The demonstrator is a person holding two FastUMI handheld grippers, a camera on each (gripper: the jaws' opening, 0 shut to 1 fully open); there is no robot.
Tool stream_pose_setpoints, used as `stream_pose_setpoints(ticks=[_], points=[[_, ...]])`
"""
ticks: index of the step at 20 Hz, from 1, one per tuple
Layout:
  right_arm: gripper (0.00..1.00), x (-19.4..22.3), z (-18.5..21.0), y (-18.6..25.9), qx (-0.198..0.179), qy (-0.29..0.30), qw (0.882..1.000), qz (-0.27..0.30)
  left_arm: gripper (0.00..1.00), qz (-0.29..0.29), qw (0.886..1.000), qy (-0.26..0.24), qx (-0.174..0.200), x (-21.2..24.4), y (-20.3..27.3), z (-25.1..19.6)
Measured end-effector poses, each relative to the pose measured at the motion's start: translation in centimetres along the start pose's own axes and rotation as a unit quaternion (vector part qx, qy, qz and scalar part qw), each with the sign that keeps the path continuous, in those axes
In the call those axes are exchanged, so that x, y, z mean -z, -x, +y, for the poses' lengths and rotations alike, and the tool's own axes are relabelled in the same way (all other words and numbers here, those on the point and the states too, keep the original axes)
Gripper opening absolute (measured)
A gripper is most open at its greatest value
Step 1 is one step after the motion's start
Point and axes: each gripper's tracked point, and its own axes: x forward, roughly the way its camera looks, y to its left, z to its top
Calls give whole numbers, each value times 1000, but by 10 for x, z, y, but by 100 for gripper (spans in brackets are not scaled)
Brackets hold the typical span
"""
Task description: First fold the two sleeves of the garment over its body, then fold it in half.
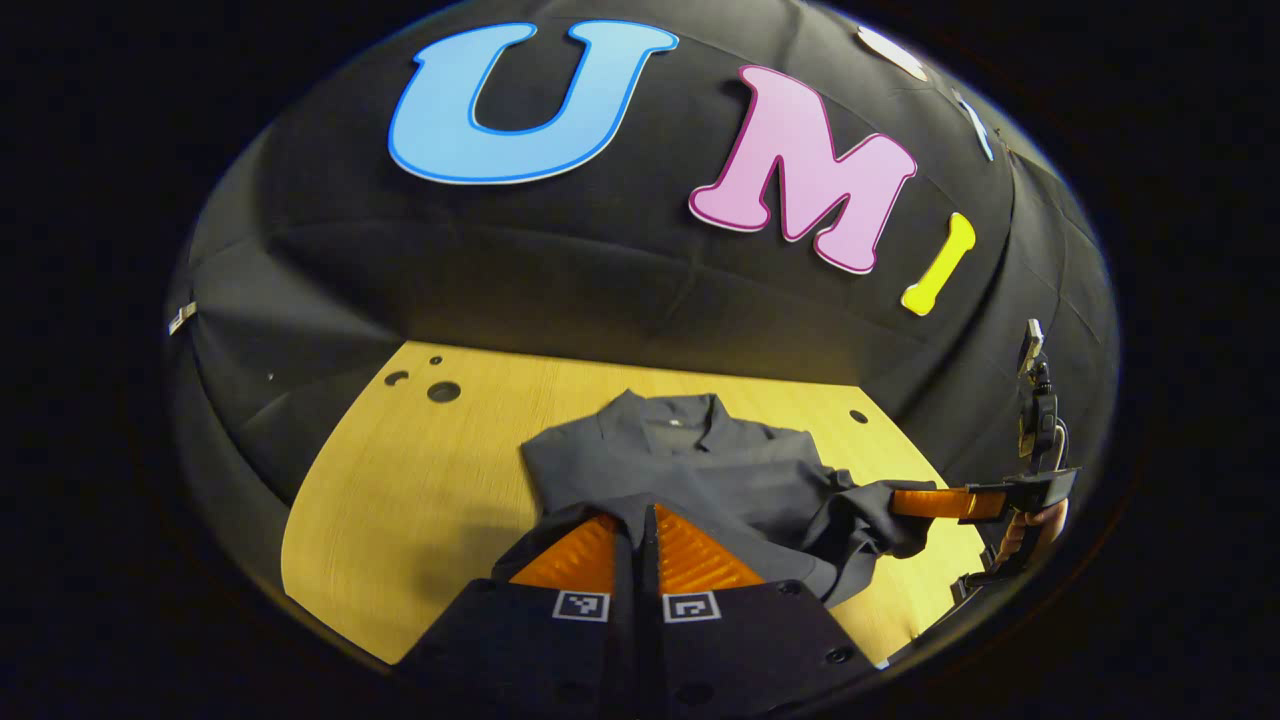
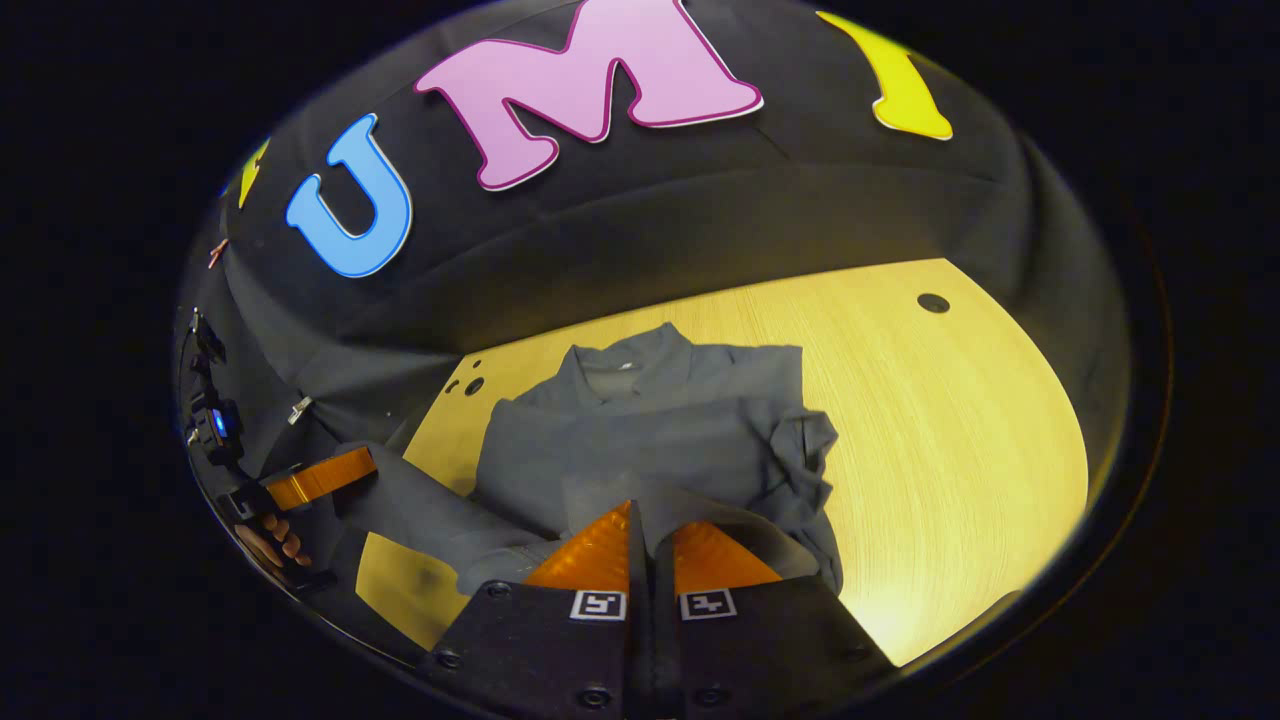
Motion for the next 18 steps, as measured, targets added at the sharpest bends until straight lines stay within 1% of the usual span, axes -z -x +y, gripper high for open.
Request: stream_pose_setpoints(ticks=[2, 4, 11, 15, 18], points=[[5, -18, -3, -12, -1, 1, 1000, -15, 5, -13, 1000, -12, -3, -14, -16, 2], [5, -33, -7, -24, -1, 8, 1000, -29, 5, -25, 1000, -13, -3, -27, -31, 3], [5, -83, -19, -70, -1, 38, 997, -69, 5, -63, 998, 21, -5, -62, -98, 17], [5, -106, -24, -101, -1, 49, 995, -88, 5, -75, 997, 25, -9, -74, -142, 31], [5, -118, -30, -126, 4, 51, 994, -94, 5, -79, 996, 35, -10, -75, -171, 43]])
